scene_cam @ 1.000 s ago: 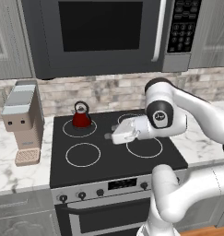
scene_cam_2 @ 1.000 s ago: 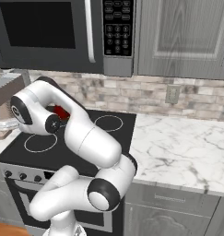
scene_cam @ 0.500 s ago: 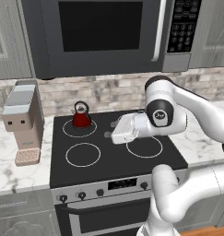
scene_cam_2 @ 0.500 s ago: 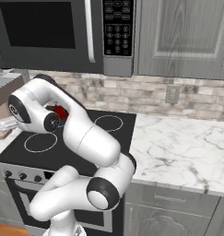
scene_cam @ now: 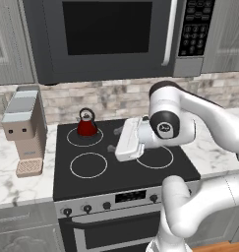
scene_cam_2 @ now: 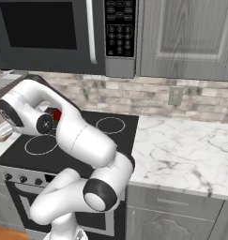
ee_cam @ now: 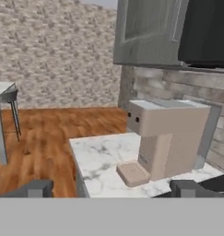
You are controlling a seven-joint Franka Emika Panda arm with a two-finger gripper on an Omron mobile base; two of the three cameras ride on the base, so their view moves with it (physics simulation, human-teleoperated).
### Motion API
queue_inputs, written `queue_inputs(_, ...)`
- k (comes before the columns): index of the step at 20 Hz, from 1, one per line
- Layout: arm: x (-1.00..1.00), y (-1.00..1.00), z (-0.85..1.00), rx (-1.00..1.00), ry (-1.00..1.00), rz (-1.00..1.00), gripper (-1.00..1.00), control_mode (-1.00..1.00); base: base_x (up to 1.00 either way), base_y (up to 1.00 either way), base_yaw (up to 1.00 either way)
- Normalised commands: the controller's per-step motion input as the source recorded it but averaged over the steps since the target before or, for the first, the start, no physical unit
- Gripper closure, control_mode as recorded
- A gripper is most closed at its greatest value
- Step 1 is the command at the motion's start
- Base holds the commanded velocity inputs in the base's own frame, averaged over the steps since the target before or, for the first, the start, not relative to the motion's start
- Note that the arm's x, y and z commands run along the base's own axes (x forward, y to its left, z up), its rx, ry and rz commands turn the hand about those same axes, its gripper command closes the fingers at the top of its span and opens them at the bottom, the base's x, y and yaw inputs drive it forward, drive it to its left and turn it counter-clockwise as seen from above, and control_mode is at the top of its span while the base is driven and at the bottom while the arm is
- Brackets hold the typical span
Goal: The kettle is done boiling. Turn off the stove, then wait for 300 timesteps before moving the kettle to the dining table.
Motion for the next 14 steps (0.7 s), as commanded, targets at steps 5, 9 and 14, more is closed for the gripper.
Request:
queue_inputs(5, -0.16, -0.17, 0.72, -0.50, -0.14, 0.00, -1.00, -1.00, 0.00, 0.00, 0.00)
queue_inputs(9, -0.20, -0.20, 0.77, -0.50, -0.15, 0.00, -1.00, -1.00, 0.00, 0.00, 0.00)
queue_inputs(14, -0.22, -0.24, 0.80, -0.50, -0.14, 0.00, -1.00, -1.00, 0.00, 0.00, 0.00)
